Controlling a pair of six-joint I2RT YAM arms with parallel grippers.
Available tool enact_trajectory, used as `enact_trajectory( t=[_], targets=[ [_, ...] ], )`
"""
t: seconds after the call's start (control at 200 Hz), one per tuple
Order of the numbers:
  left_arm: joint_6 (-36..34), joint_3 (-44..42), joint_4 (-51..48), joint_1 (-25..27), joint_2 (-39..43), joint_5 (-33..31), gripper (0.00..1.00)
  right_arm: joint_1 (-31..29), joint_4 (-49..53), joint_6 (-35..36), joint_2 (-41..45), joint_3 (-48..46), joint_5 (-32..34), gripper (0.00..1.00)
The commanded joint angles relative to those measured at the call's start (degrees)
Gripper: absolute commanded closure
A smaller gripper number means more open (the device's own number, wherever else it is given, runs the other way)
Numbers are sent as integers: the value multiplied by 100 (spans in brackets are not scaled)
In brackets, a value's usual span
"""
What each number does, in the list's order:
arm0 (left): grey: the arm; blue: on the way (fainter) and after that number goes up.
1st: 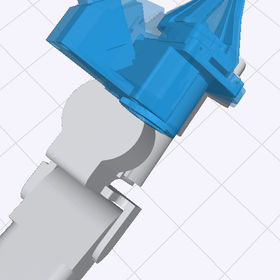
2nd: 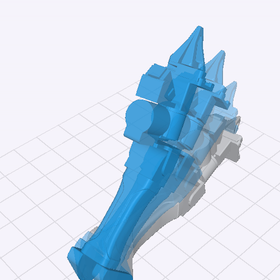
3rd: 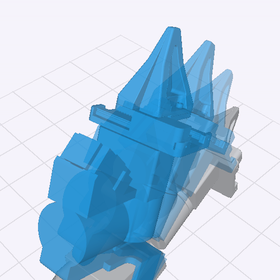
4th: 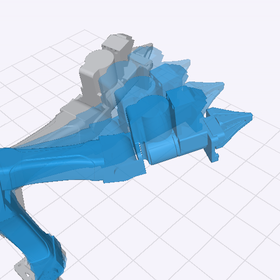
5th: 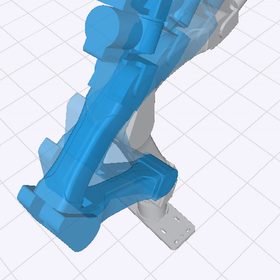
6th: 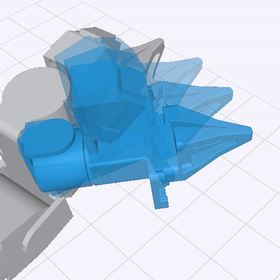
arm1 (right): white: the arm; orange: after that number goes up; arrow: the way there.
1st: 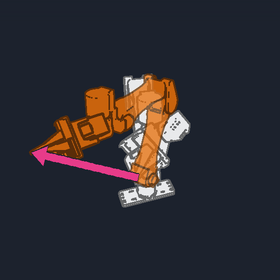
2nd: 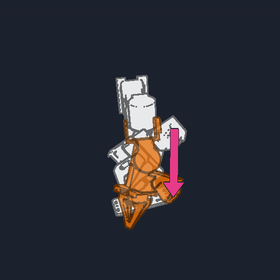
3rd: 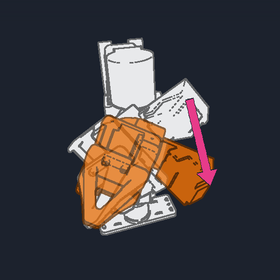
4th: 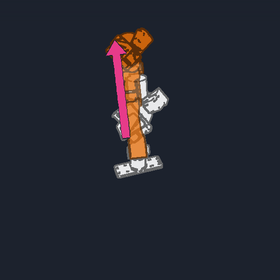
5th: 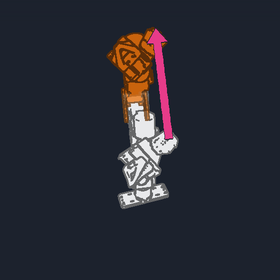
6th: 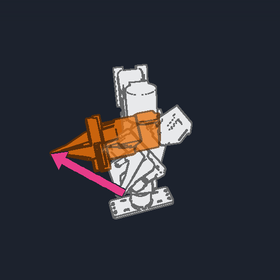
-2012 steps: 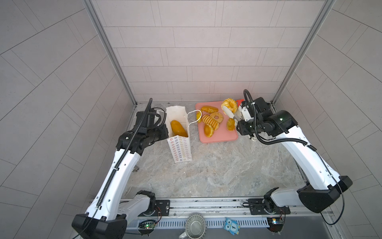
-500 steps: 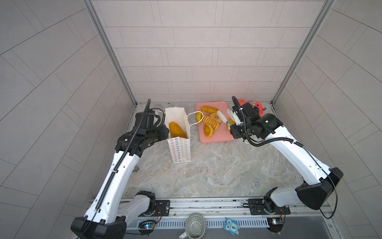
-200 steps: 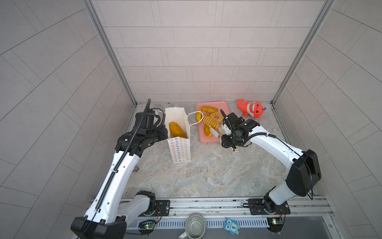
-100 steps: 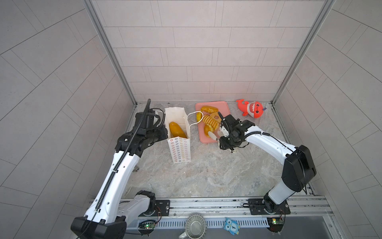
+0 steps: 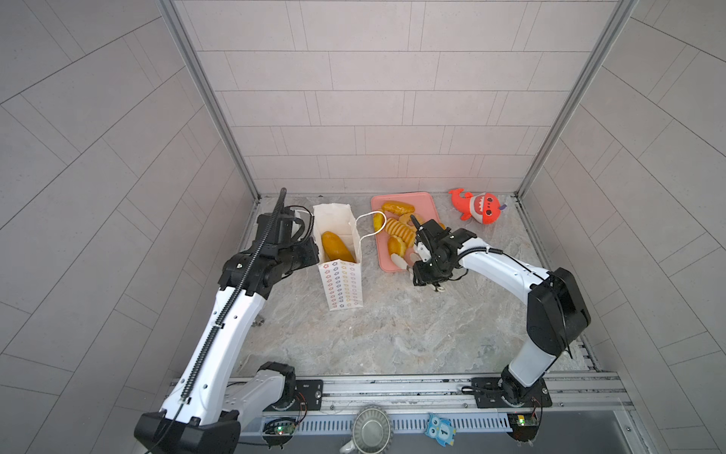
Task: Place the fake bread into the paper bag
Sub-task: 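Lower the tongs with the right gripper and pinch the oval yellow bun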
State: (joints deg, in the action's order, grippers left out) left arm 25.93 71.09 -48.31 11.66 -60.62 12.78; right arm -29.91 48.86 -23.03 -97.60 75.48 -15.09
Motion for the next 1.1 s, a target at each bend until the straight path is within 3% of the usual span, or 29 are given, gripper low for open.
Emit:
enact_trajectory(
  t=[0.0,1.096],
  targets=[
    [-58,-43,12,12,87,-45,79,38,-108,-90,-25,71,-83,48],
    [-67,-126,-3,12,110,-73,79,223,-244,-113,-940,836,-416,46]
  ],
)
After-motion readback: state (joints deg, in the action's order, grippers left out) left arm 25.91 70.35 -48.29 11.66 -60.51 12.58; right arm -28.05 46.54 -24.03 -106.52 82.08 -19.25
